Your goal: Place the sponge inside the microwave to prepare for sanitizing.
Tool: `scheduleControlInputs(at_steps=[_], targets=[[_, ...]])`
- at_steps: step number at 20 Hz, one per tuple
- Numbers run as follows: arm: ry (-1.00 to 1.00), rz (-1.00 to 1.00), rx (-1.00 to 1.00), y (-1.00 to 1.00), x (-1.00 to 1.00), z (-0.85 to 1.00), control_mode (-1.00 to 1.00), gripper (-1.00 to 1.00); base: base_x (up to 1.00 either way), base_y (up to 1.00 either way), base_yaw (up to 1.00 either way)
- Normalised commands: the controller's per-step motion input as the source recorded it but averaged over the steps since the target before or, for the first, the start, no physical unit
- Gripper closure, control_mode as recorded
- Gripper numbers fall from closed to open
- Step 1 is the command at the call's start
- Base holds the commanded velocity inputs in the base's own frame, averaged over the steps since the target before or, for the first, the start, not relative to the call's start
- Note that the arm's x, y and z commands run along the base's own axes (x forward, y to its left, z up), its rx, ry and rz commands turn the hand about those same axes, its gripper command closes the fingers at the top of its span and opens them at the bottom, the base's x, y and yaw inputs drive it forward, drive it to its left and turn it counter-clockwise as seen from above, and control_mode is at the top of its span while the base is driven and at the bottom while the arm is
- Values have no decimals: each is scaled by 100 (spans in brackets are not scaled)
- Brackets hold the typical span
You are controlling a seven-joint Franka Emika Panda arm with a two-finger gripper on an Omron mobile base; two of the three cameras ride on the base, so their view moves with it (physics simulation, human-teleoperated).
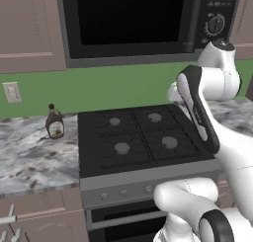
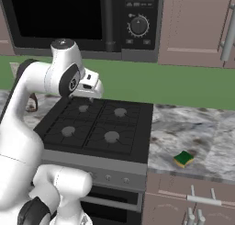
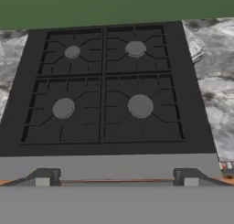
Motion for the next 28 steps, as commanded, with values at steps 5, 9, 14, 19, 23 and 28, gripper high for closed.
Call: scheduleControlInputs(at_steps=[5,9,14,19,23,28], targets=[[-20,-11,-2,-29,-44,78,-100,-100,0,0,0],[-17,-12,-5,-27,-25,82,-100,-100,0,0,0],[-25,-11,-10,-24,-3,82,-100,-100,0,0,0],[-23,-1,-2,-1,0,85,-100,-100,0,0,0],[-3,0,4,10,5,49,-100,-100,0,0,0],[0,0,-1,9,27,0,-100,-100,0,0,0]])
